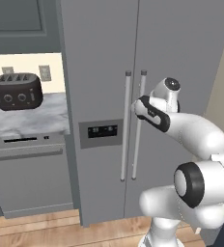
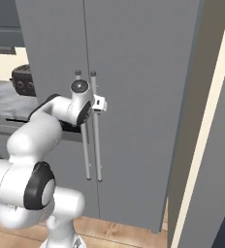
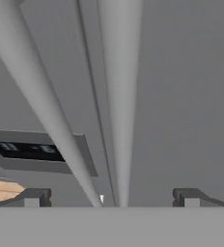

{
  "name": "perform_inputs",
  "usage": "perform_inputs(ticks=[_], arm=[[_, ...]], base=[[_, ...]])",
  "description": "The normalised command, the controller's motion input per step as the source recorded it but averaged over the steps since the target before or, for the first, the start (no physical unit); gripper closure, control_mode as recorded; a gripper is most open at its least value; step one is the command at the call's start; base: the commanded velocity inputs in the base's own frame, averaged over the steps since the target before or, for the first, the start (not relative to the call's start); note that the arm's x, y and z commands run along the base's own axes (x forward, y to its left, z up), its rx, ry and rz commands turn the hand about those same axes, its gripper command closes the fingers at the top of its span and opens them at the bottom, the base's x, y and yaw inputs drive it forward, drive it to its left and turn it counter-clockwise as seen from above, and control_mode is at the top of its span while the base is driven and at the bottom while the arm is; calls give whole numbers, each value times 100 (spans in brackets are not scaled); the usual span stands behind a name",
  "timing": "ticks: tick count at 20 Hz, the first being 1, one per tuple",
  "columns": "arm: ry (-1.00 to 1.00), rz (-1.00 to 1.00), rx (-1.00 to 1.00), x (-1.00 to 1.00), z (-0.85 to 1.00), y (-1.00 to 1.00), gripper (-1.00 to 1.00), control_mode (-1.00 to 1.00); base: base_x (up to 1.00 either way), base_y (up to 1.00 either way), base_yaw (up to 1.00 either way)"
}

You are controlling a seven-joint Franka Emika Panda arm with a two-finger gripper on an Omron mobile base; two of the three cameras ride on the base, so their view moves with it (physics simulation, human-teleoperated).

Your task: There is a bowl on the dining counter. Grab a lemon wedge from the fridge and place it in the bowl. Then get the liquor bottle and glass cup from the cabinet and place them next to the bowl.

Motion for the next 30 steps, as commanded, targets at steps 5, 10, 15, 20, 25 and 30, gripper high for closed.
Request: perform_inputs(ticks=[5,10,15,20,25,30], arm=[[0,0,0,31,-10,-6,-100,-100],[0,0,0,32,-9,-4,-100,-100],[0,-1,0,31,-6,-3,-100,-100],[0,-2,0,36,-7,0,-100,-100],[0,0,0,29,-11,0,-100,-100],[0,0,0,27,-17,0,-100,-100]], base=[[0,0,0],[0,0,0],[0,0,0],[0,0,0],[0,0,0],[0,0,0]])
